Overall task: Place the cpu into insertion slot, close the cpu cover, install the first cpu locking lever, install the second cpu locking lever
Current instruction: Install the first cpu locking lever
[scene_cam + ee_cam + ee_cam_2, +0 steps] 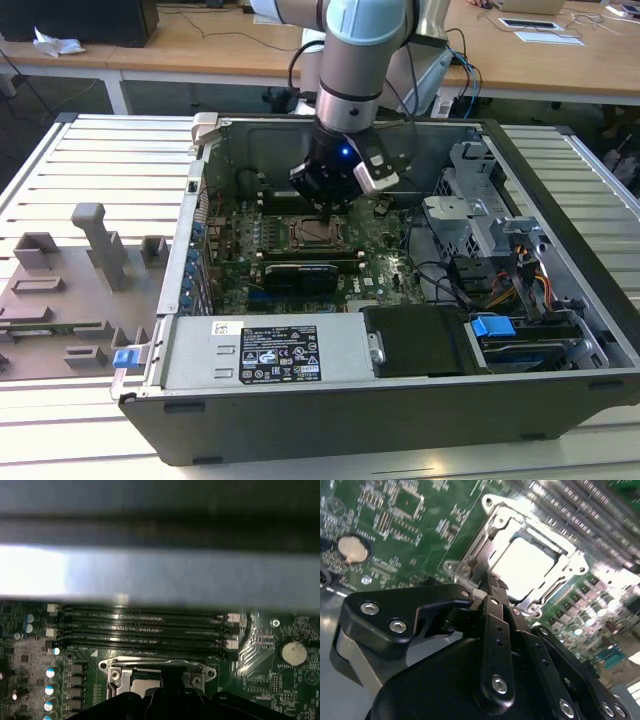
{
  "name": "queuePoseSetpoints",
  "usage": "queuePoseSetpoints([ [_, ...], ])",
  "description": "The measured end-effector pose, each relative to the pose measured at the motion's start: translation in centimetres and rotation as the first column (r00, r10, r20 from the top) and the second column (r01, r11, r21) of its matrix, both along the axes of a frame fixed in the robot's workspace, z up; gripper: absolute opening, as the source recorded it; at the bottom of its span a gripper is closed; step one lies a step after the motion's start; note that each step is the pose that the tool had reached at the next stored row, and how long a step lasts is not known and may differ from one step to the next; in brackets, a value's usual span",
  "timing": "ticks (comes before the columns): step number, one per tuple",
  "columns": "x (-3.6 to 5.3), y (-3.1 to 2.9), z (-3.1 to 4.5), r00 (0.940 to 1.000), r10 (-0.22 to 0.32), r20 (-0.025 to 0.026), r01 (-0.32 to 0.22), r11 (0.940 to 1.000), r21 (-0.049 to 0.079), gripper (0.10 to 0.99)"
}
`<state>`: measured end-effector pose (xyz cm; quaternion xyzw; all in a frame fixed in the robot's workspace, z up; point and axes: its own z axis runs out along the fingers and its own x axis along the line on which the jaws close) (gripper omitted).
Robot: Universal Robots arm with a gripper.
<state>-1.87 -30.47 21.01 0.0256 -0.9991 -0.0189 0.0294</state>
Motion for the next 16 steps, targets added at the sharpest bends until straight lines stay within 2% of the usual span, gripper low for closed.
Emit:
queuePoseSetpoints([
  [4,-0.01,-0.82,0.00,1.0000,0.000,0.0000,0.000,1.0000,0.000,0.110],
  [7,-0.01,-0.95,0.12,1.0000,0.000,0.0000,0.000,1.0000,0.000,0.110],
  [12,-0.01,-0.94,1.22,1.0000,0.000,0.0000,0.000,1.0000,0.000,0.110],
  [14,-0.01,-0.94,2.49,1.0000,0.000,0.0000,0.000,1.0000,0.000,0.110],
  [16,-0.01,-0.94,3.19,1.0000,0.000,0.0000,0.000,1.0000,0.000,0.110],
])
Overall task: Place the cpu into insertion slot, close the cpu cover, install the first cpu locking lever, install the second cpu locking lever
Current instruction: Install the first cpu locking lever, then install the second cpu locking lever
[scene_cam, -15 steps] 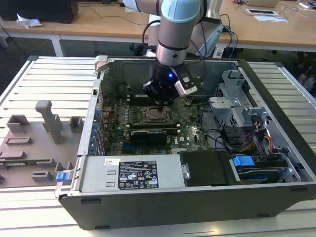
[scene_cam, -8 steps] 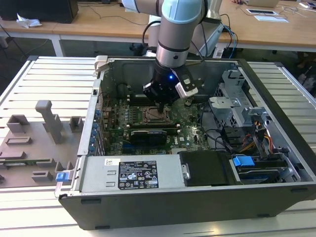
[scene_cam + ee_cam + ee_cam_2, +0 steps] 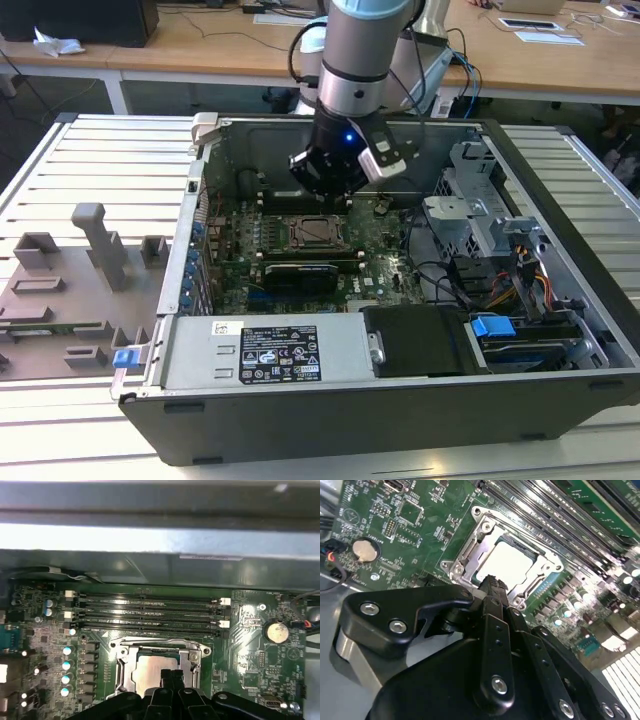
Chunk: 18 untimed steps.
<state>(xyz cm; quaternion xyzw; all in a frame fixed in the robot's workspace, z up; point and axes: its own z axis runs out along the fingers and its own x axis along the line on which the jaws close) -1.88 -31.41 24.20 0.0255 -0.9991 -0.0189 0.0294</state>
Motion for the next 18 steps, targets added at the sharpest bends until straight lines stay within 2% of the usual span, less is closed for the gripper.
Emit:
queuePoseSetpoints([
  [4,0.00,0.00,1.89,1.0000,0.000,0.0000,0.000,1.0000,0.000,0.110],
  [6,0.00,0.00,2.29,1.0000,0.000,-0.0001,0.000,1.0000,0.000,0.110],
  [18,0.00,0.00,2.50,1.0000,0.000,0.0000,0.000,1.0000,0.000,0.110],
])
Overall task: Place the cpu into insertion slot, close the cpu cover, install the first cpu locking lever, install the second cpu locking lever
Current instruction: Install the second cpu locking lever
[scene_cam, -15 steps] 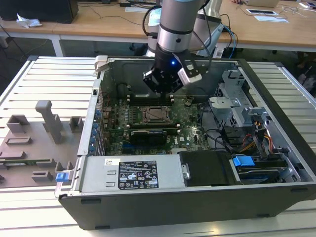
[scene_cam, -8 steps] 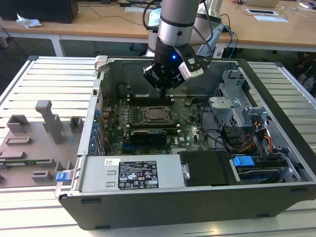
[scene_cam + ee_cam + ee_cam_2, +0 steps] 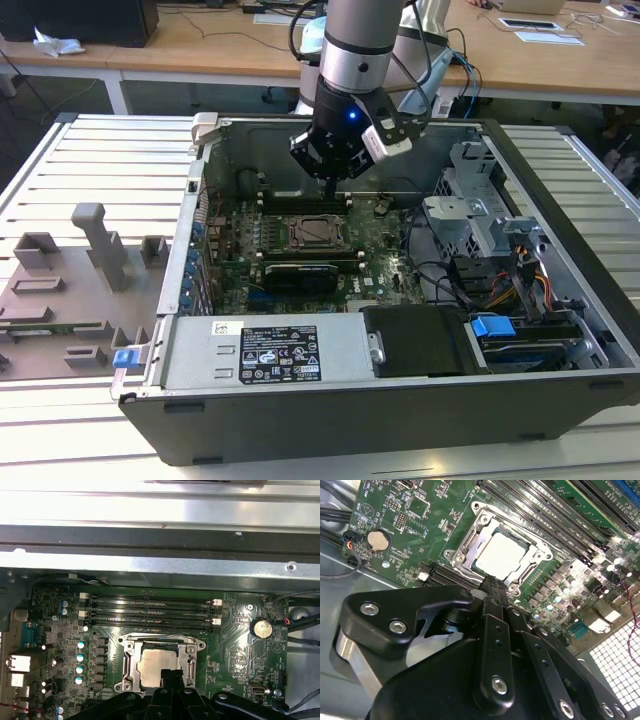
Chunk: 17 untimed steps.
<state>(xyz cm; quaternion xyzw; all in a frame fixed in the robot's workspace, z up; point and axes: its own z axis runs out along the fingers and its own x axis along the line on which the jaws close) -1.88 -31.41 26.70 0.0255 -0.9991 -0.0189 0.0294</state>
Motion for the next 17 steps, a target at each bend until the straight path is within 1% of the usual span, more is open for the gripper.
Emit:
queuePoseSetpoints([
  [3,0.00,0.00,0.01,1.0000,0.000,0.0000,0.000,1.0000,0.000,0.110],
  [6,0.00,-0.20,0.00,1.0000,0.000,0.0000,0.000,1.0000,0.000,0.110],
  [10,0.00,-1.00,-0.01,1.0000,0.000,0.0000,0.000,1.0000,0.000,0.110],
  [14,-0.03,-2.12,-0.10,1.0000,0.000,0.0001,0.000,1.0000,0.000,0.110],
  [15,-0.03,-2.36,-0.28,1.0000,0.000,0.0001,0.000,1.0000,0.001,0.110],
  [16,-0.04,-2.50,-0.66,1.0000,0.000,0.0000,0.000,1.0000,0.001,0.110],
  [17,-0.05,-2.64,-0.85,1.0000,0.000,0.0000,0.000,1.0000,0.002,0.110],
])
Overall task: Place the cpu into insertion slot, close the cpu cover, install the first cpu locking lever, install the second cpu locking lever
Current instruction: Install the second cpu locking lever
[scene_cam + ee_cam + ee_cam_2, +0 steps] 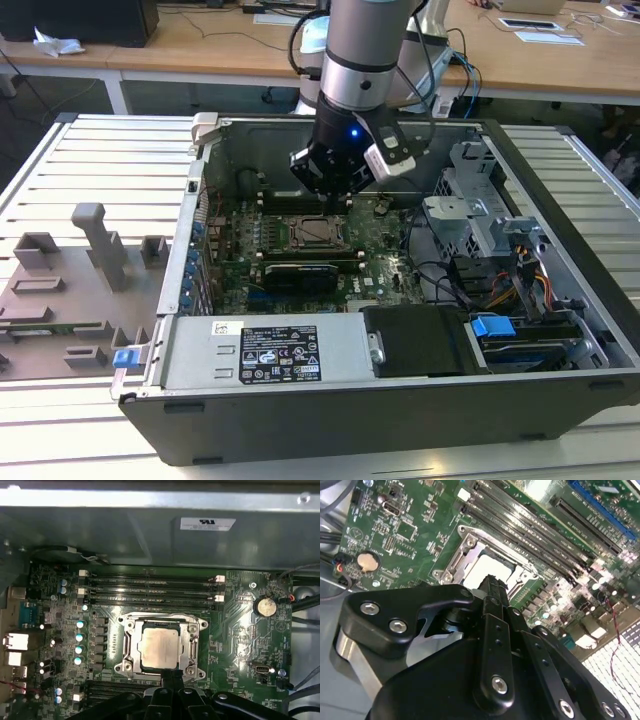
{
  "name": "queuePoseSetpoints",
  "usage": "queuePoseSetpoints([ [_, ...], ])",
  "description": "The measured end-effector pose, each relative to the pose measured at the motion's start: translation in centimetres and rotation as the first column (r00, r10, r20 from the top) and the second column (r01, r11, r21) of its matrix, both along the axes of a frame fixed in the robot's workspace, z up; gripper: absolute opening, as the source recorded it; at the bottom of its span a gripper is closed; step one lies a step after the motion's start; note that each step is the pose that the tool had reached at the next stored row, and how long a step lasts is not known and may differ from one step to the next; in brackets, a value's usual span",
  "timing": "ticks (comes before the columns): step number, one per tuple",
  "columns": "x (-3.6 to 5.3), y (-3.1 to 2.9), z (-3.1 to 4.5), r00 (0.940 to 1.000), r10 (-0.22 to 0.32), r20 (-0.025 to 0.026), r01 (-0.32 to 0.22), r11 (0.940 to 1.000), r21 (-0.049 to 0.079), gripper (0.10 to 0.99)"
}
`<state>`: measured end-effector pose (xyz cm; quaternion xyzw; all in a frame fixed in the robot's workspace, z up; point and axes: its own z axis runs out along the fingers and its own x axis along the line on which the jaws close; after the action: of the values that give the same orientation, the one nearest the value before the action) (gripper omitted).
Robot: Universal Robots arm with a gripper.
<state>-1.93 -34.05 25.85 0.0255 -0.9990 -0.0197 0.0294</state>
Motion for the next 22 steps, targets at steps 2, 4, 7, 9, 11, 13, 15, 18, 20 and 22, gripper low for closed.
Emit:
queuePoseSetpoints([
  [2,-0.02,-0.52,-0.30,1.0000,0.000,0.0001,0.000,1.0000,0.002,0.110],
  [4,-0.07,-0.87,-0.55,1.0000,0.000,0.0000,0.000,1.0000,0.003,0.110],
  [7,-0.24,-1.51,-1.02,1.0000,0.000,0.0000,0.000,1.0000,0.008,0.110],
  [9,-0.57,-2.19,-1.41,1.0000,0.000,0.0000,0.000,0.9997,0.024,0.110],
  [11,-0.84,-2.68,-1.63,1.0000,0.000,0.0000,0.000,0.9992,0.039,0.110],
  [13,-1.03,-2.98,-1.74,1.0000,0.000,0.0001,0.000,0.9988,0.048,0.110],
  [15,-1.31,-3.36,-1.90,1.0000,0.000,0.0000,0.000,0.9983,0.059,0.110],
  [18,-1.98,-4.05,-2.21,1.0000,0.000,0.0000,0.000,0.9974,0.071,0.110],
  [20,-2.95,-4.68,-2.92,1.0000,0.004,0.0001,-0.004,0.9971,0.076,0.110],
  [22,-3.29,-4.73,-3.55,0.9997,0.026,0.0002,-0.026,0.9962,0.082,0.110],
])
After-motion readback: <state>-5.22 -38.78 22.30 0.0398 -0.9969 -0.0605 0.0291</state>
